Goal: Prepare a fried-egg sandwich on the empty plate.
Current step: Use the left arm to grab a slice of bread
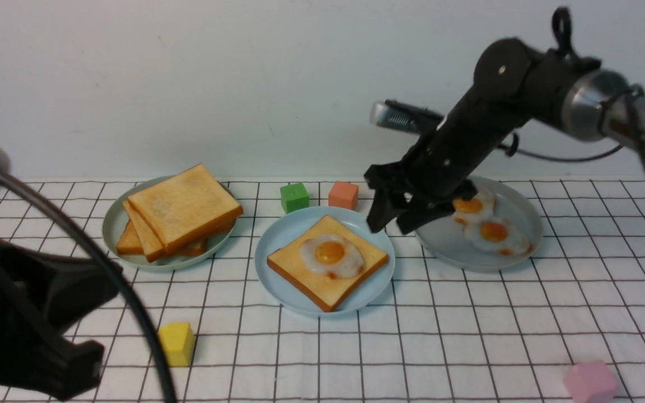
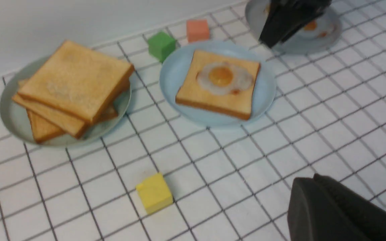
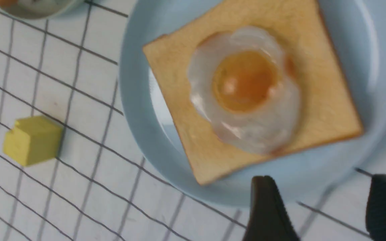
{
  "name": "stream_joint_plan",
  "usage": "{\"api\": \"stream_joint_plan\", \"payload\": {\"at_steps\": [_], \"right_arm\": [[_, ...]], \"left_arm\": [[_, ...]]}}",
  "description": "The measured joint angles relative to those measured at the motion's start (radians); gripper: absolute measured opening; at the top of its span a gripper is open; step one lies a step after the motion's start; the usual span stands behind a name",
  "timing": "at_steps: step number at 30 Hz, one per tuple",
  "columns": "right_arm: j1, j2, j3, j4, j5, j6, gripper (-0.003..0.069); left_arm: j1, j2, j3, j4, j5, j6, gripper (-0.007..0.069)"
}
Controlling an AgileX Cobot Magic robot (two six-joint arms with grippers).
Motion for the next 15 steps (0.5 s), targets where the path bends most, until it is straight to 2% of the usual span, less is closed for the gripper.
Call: {"api": "stream_joint_plan", "payload": {"at_steps": [1,2,4,7,8,9,10,12,13,15], "right_arm": [[0.000,-0.008,-0.001,-0.011,0.005,0.000,0.0393],[-0.001,-0.075,-0.003,-0.090,0.029,0.007,0.0360],[-0.002,-0.164,0.006,-0.154,0.041,0.019,0.0297],[-0.003,-0.308,0.067,-0.184,0.044,0.035,0.0189],[-0.003,-0.319,0.074,-0.185,0.044,0.035,0.0181],[0.001,-0.422,0.144,-0.185,0.047,0.041,0.0118],[0.003,-0.433,0.153,-0.185,0.047,0.041,0.0111],[0.022,-0.602,0.300,-0.187,0.055,0.042,0.0040],[0.024,-0.602,0.300,-0.187,0.055,0.042,0.0040],[0.051,-0.744,0.443,-0.188,0.038,0.037,0.0008]], "left_arm": [[0.000,0.006,0.000,-0.001,0.004,0.000,-0.0007],[0.000,0.061,0.000,-0.003,0.023,-0.003,-0.0007],[0.001,0.143,-0.006,-0.005,0.030,-0.004,-0.0013],[0.036,0.266,-0.048,-0.015,0.031,0.002,-0.0013],[0.041,0.274,-0.052,-0.015,0.031,0.004,-0.0013],[0.105,0.349,-0.093,-0.034,0.028,0.034,-0.0013],[0.113,0.357,-0.105,-0.038,0.028,0.040,-0.0013],[0.249,0.472,-0.189,-0.121,0.027,0.158,-0.0013],[0.259,0.472,-0.196,-0.129,0.027,0.158,-0.0013],[0.362,0.573,-0.266,-0.221,0.027,0.275,-0.0013]]}}
